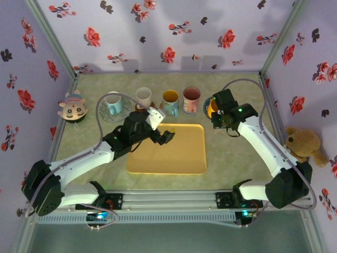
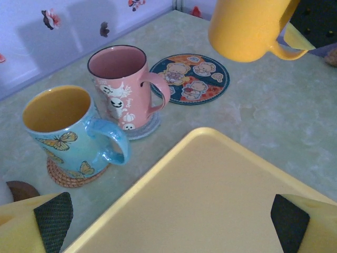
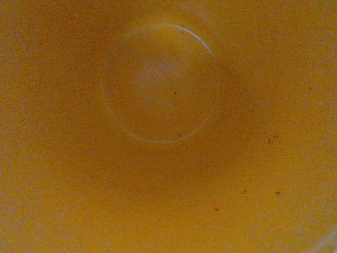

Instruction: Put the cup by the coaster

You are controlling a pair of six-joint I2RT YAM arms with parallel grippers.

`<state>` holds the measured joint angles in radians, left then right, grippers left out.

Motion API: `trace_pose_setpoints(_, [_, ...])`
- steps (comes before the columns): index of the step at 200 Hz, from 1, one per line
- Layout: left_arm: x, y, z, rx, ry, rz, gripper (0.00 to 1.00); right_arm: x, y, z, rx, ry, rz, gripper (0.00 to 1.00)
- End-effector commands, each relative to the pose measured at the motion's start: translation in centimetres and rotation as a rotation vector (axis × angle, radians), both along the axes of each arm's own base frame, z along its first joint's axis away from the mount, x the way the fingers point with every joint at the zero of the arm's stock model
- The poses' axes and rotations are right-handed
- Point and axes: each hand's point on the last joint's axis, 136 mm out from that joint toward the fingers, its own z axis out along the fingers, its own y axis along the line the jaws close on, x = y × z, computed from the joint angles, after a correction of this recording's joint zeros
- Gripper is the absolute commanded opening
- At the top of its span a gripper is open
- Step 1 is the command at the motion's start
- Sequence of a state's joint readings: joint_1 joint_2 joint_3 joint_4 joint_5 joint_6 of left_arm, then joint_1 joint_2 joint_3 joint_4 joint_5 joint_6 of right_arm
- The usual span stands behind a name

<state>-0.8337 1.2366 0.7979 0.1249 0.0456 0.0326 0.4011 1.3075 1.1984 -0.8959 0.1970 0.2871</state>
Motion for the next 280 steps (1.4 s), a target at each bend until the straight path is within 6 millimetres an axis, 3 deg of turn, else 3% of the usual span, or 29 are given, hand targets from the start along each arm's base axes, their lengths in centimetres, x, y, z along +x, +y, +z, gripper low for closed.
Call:
trace_pose_setpoints(1, [0.5, -1.7, 2.5, -0.062, -0.069, -0.029, 1.00, 2.4, 0.4, 1.5, 0.043, -0.090, -0.008, 0.00])
trace_pose_setpoints(79, [1.4, -4.0, 0.8, -0.069, -0.072, -0.046, 1.00, 4.8, -1.0, -2.3, 0.023, -0.018, -0.060, 0.00])
trace_pose_setpoints(135, [1.6, -5.5, -0.5, -0.075, -0.069, -0.058, 1.00, 6.7, -1.6, -3.6, 0.024, 0.005, -0.084, 0.00])
trace_pose_setpoints(198, [2.1, -6.1, -0.9, -0.074, -0.079, -0.044, 1.00, 8.6, -2.3, -6.4, -0.008, 0.069, -0.087, 0.00])
trace_pose_setpoints(280, [1.9, -6.3, -1.4, -0.069, -0.073, -0.038, 1.00, 12.4, -3.8, -8.1, -0.023, 0.065, -0.121, 0.00])
